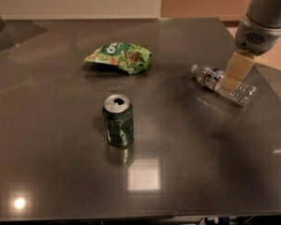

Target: Place water bottle upright

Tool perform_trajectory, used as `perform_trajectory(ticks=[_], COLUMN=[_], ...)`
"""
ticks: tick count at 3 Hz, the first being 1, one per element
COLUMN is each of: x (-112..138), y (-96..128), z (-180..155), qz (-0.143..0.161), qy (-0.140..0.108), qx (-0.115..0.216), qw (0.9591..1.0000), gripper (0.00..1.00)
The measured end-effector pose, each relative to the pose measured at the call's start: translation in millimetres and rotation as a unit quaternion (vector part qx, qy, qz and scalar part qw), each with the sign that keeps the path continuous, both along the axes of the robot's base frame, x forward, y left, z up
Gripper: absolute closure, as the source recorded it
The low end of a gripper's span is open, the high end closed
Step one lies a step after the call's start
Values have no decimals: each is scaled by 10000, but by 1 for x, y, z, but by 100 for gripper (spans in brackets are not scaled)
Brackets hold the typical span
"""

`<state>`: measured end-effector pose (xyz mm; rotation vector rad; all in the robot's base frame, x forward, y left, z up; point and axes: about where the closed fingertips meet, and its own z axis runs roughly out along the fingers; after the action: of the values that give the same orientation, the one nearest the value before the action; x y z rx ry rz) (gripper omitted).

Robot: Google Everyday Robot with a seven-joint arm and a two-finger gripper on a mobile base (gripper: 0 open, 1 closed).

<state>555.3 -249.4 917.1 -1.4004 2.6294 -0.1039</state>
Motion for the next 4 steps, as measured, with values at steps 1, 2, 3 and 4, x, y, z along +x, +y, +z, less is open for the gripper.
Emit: perform_trajectory(ticks=[1,2,3,4], x=[27,46,60,70], y=[-22,-33,-32,-22], z=[-18,-33,-48,-62], qz=[-321,-505,-681,-765], qy=[-31,47,213,375], qx=[178,344,486,603], qw=[9993,9981,9963,9945], gripper=[0,0,0,0])
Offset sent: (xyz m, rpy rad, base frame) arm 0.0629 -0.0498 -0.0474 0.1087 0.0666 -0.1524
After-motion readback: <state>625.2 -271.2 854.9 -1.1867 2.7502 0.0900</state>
